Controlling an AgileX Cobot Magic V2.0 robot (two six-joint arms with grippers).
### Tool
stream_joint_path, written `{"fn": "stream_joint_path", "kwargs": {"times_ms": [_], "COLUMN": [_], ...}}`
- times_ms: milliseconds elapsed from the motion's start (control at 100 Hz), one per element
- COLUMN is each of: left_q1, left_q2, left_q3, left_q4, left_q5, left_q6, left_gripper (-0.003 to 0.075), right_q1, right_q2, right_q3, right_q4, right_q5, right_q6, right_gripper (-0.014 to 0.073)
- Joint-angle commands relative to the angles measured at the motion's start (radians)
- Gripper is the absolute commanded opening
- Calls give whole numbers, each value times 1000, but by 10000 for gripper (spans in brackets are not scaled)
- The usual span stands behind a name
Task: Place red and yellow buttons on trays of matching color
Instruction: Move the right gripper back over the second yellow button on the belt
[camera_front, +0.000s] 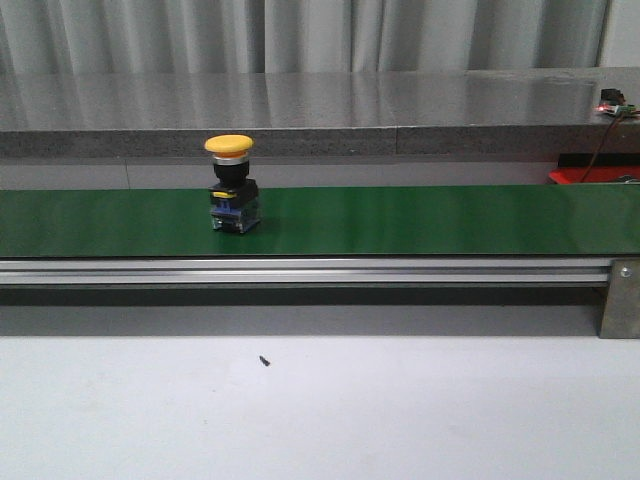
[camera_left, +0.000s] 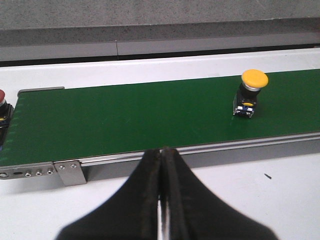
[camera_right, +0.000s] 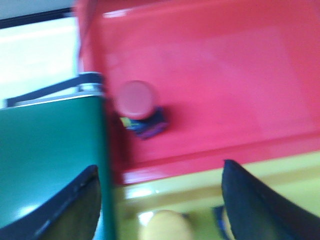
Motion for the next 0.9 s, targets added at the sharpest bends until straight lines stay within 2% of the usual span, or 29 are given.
{"fn": "stream_joint_path", "kwargs": {"times_ms": [0, 410, 890], "left_q1": [-7, -7, -7], "left_q2": [4, 4, 4], "left_q3": [-25, -25, -25], "left_q4": [-26, -26, -26], "left_q5": [-71, -71, -71], "left_q6": [-3, -3, -3], "left_gripper": [-20, -20, -20], "right_q1": [59, 378, 526], "right_q2": [-54, -55, 72], "right_q3": [-24, -41, -320], "right_q4": [8, 1, -38], "right_q5": [-16, 44, 340], "right_q6": [-11, -13, -55], "right_gripper": [518, 518, 518]}}
